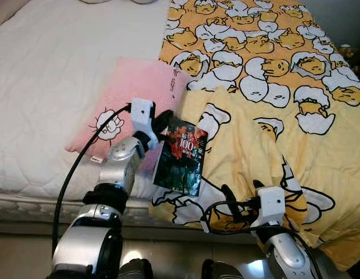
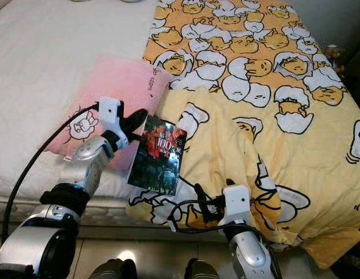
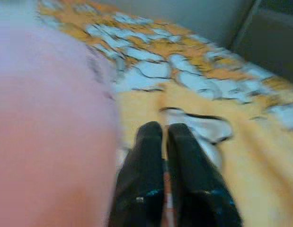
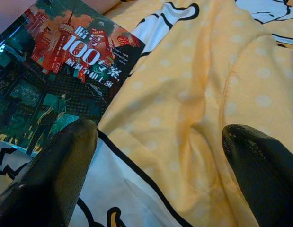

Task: Clean up the room

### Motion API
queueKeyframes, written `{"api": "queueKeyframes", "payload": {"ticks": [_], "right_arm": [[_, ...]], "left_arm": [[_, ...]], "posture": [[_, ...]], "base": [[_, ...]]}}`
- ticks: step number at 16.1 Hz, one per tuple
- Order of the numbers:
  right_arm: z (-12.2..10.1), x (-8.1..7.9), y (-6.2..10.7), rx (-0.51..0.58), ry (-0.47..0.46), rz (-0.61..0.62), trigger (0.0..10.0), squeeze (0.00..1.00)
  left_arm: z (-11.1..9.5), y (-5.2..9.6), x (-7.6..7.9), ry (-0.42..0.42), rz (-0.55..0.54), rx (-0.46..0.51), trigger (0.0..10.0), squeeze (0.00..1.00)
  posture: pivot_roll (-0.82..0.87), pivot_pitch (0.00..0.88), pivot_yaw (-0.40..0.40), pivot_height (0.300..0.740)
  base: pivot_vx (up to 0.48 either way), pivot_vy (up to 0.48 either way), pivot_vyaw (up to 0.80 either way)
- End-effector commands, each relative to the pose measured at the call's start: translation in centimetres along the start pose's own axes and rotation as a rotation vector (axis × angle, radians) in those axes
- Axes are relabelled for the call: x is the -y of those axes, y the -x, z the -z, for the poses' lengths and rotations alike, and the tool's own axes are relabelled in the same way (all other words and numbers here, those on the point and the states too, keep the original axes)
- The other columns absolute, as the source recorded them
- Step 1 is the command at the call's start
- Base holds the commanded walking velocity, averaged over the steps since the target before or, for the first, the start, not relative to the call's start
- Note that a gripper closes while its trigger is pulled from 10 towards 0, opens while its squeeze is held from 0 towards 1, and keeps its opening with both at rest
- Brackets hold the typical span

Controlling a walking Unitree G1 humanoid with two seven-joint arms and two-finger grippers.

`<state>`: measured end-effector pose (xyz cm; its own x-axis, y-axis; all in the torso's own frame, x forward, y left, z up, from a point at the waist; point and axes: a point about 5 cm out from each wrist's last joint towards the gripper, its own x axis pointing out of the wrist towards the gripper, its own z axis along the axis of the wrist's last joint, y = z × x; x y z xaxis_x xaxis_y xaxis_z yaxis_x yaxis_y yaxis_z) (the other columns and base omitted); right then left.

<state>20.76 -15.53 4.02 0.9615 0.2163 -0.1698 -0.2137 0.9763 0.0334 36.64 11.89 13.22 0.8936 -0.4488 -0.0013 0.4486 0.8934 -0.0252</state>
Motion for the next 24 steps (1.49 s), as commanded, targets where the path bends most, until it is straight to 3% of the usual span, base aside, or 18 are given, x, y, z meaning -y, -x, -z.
{"api": "queueKeyframes", "payload": {"ticks": [1,3,5,8,11,14,16,20,23,24], "right_arm": [[0.6,0.3,0.5,-0.019,0.001,0.018,10.0,0.00],[0.7,0.4,0.5,-0.019,0.003,0.026,10.0,0.00],[0.7,0.5,0.5,-0.017,0.003,0.036,10.0,0.00],[0.7,0.6,0.4,-0.017,0.006,0.036,10.0,0.00],[0.8,0.7,0.4,-0.020,0.012,0.033,10.0,0.00],[1.0,0.5,0.4,-0.021,0.012,0.029,10.0,0.00],[0.9,0.5,0.4,-0.019,0.012,0.029,10.0,0.00],[1.1,0.4,1.1,-0.028,0.007,0.037,10.0,0.00],[1.3,0.3,1.9,-0.038,0.007,0.043,10.0,0.00],[1.3,0.4,2.1,-0.042,0.009,0.048,10.0,0.00]], "left_arm": [[-0.9,0.4,0.2,-0.173,-0.024,0.048,10.0,1.00],[-0.5,1.1,0.5,-0.221,-0.044,0.040,10.0,1.00],[1.5,2.3,1.2,-0.247,-0.031,-0.022,10.0,1.00],[2.9,3.2,2.3,-0.280,-0.007,-0.032,10.0,1.00],[4.2,4.2,4.9,-0.276,0.012,-0.050,10.0,1.00],[6.3,4.2,4.5,-0.232,-0.051,-0.150,10.0,1.00],[7.4,4.3,4.2,-0.254,-0.080,-0.210,10.0,1.00],[7.6,4.0,2.3,-0.287,-0.205,-0.241,10.0,1.00],[8.7,3.6,2.7,-0.175,-0.185,-0.291,10.0,1.00],[8.9,3.5,3.0,-0.126,-0.171,-0.310,10.0,0.00]], "posture": [[-0.11,0.112,-0.001,0.740],[-0.11,0.105,0.006,0.740],[-0.11,0.097,0.009,0.740],[-0.10,0.090,0.008,0.740],[-0.10,0.081,0.008,0.740],[-0.10,0.075,0.009,0.740],[-0.11,0.082,0.007,0.740],[-0.13,0.110,0.004,0.740],[-0.16,0.133,0.001,0.740],[-0.16,0.136,0.000,0.740]], "base": [[0.000,0.000,0.00],[0.000,0.000,0.00],[0.000,0.000,0.00],[0.000,0.000,0.00],[0.000,0.000,0.00],[0.000,0.000,0.00],[0.000,0.000,0.00],[0.000,0.000,0.00],[0.000,0.000,0.00],[0.000,0.000,0.00]]}}
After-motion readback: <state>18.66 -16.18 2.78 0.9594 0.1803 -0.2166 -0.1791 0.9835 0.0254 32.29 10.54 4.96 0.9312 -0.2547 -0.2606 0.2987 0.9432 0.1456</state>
